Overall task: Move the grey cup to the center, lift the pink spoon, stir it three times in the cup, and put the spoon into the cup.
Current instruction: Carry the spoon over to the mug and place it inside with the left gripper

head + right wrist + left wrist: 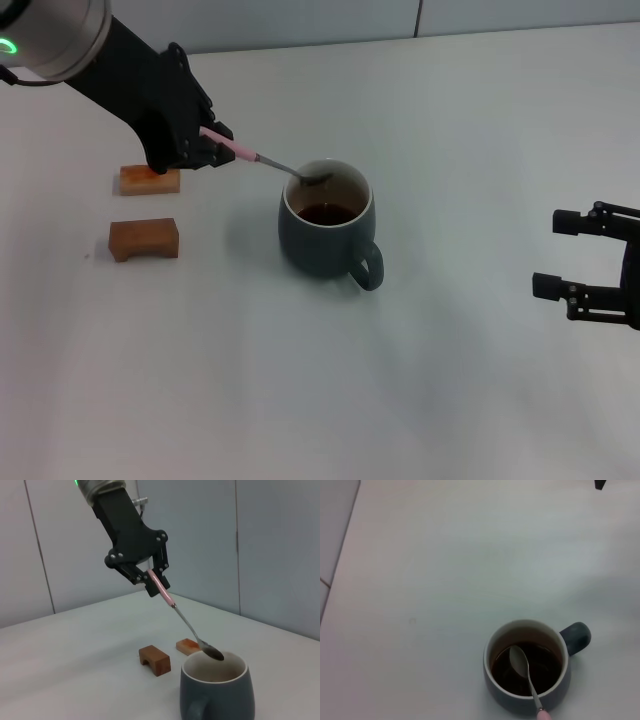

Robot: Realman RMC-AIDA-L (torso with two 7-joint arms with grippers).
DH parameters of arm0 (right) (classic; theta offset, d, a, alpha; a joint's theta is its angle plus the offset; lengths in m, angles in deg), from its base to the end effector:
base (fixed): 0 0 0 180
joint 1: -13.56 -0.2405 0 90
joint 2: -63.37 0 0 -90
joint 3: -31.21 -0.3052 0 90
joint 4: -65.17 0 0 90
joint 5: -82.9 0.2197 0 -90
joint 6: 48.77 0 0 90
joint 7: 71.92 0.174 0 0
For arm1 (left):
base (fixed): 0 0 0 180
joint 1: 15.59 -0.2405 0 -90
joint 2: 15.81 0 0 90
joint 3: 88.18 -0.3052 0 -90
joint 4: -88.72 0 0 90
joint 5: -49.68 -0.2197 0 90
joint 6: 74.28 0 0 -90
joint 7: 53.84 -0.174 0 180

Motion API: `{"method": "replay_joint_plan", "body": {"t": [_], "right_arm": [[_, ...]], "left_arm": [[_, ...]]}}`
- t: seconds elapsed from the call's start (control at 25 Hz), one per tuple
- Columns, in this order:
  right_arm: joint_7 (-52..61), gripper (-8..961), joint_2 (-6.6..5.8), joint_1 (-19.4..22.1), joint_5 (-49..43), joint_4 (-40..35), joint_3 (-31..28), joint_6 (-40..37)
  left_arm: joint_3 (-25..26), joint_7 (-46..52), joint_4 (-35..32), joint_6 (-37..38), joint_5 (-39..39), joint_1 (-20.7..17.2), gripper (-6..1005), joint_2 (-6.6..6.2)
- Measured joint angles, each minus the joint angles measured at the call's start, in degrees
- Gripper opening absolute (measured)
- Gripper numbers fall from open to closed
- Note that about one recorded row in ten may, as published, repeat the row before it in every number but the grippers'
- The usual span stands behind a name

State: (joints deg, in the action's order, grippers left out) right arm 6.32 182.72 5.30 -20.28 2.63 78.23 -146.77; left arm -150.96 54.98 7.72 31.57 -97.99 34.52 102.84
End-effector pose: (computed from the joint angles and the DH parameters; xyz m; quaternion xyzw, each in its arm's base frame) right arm 0.3302 0.2783 0.0150 -0.9399 0.1582 0.2302 0.1965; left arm -0.1295 0.4239 0.0038 -0.9809 0.0202 0.1660 0.0992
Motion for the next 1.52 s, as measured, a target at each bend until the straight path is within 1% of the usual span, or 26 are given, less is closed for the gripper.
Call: {"method": "replay_joint_plan", "body": {"t": [0.16,0.32,0.52,0.56,0.76,1.0,1.16,1.36,1.52], "right_arm": [[-0.2,793,0.01,-0.2,0.0,0.2,0.0,0.0],[-0.2,793,0.01,-0.2,0.0,0.3,0.0,-0.1],[-0.2,793,0.01,-0.5,0.0,0.4,0.0,-0.1],[-0.2,793,0.01,-0.6,0.0,0.8,0.0,0.0],[-0.8,794,-0.04,-0.9,0.0,1.5,0.0,0.3],[-1.0,794,-0.06,-1.0,0.0,1.6,0.0,0.4],[-1.0,794,0.02,-1.0,0.0,1.6,0.0,0.4],[-1.0,794,0.01,-1.1,0.0,1.6,0.0,0.1],[-1.0,793,-0.07,-1.1,-0.1,1.6,0.0,0.0]], "left_arm": [[-2.4,-0.1,2.2,-2.5,-0.8,0.8,134,0.1],[-3.6,-0.1,3.5,-3.8,-0.8,1.3,134,0.22],[-6.7,0.7,3.7,-4.9,0.1,1.8,134,0.44],[-8.0,1.1,3.6,-4.8,0.7,1.8,134,0.45],[-8.6,2.0,2.8,-3.8,0.9,1.4,134,0.42],[-8.1,2.7,0.3,-1.3,-0.3,0.0,134,-0.02],[-8.0,2.6,-0.2,-1.6,-1.7,-0.4,134,-0.11],[-8.0,2.6,0.7,-4.4,-1.8,0.4,134,-0.03],[-8.3,2.6,1.9,-5.5,-1.2,1.8,134,0.35]]}}
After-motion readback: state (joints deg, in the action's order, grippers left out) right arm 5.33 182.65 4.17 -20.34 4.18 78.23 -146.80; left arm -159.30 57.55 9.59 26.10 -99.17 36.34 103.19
